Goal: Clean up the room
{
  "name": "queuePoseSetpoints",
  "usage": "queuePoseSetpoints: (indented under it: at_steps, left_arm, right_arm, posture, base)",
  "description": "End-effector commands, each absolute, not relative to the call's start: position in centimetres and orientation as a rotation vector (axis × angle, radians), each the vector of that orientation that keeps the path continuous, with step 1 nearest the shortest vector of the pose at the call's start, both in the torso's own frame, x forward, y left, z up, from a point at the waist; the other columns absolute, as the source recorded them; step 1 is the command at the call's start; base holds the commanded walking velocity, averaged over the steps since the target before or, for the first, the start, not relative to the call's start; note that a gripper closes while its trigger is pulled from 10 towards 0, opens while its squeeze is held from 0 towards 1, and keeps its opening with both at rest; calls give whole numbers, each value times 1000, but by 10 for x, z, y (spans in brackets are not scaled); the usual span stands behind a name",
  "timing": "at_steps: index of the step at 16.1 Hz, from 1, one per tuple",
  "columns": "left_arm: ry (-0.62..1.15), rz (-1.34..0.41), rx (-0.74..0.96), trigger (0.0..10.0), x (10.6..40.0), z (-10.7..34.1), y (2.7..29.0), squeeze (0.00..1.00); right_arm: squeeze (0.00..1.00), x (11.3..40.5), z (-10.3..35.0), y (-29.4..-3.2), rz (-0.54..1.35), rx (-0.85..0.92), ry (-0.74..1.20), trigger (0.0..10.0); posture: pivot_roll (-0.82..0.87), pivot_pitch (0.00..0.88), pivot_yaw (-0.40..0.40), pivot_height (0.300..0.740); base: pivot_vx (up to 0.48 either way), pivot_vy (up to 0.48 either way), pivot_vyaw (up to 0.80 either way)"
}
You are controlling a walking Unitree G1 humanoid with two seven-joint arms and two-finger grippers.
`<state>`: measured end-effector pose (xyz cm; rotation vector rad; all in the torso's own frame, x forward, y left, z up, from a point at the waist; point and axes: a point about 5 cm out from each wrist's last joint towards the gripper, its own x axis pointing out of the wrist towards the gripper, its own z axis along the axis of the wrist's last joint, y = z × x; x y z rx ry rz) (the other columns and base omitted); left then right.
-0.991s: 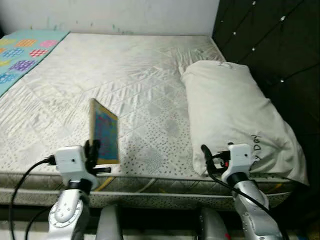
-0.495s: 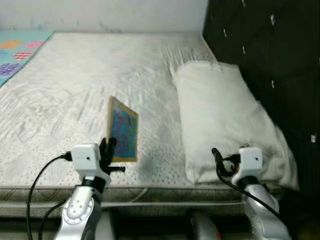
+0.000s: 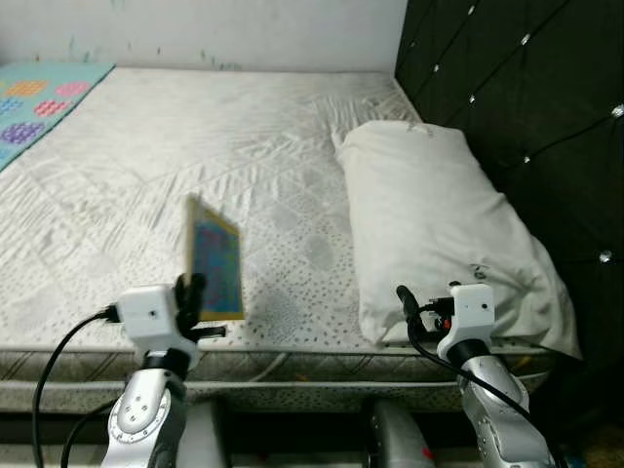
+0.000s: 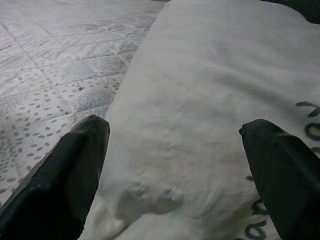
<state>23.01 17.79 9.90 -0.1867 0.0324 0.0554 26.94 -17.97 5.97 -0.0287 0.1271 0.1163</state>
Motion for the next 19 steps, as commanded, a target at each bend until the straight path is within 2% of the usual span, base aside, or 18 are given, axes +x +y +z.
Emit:
queuePoseSetpoints:
  at_steps: [1,4,6,9,10,14,19]
  left_arm:
    - [-2,79,-234,10000,235,104,185,0]
    - [-61,82,-340,10000,245,114,193,0]
    - [-149,124,-499,10000,256,127,210,0]
    - [-170,66,-681,10000,268,128,210,0]
    - [-151,18,-758,10000,275,125,205,0]
    - [-52,-65,-889,10000,297,107,195,0]
    - [229,-161,-918,10000,312,71,183,0]
  right_arm:
    - [0,270,63,-184,116,-42,123,10000]
    - [0,267,64,-193,111,-63,132,10000]
    - [0,265,66,-199,114,-83,137,10000]
    - [0,265,69,-202,128,-105,136,10000]
    - [0,266,72,-203,132,-113,133,10000]
    - [0,265,77,-210,119,-136,123,10000]
    - [0,262,81,-215,109,-156,119,10000]
  posture:
    - [-97,0,-42,559]
    - [-112,1,-60,559]
    - [-129,13,-81,559]
    - [-148,19,-99,559]
    - [-158,22,-102,559]
    - [-190,29,-102,559]
    - [-216,30,-95,559]
  base:
    - [0,0,0]
    - [0,0,0]
    - [0,0,0]
    - [0,0,0]
    - [0,0,0]
    - [0,0,0]
    - [0,0,0]
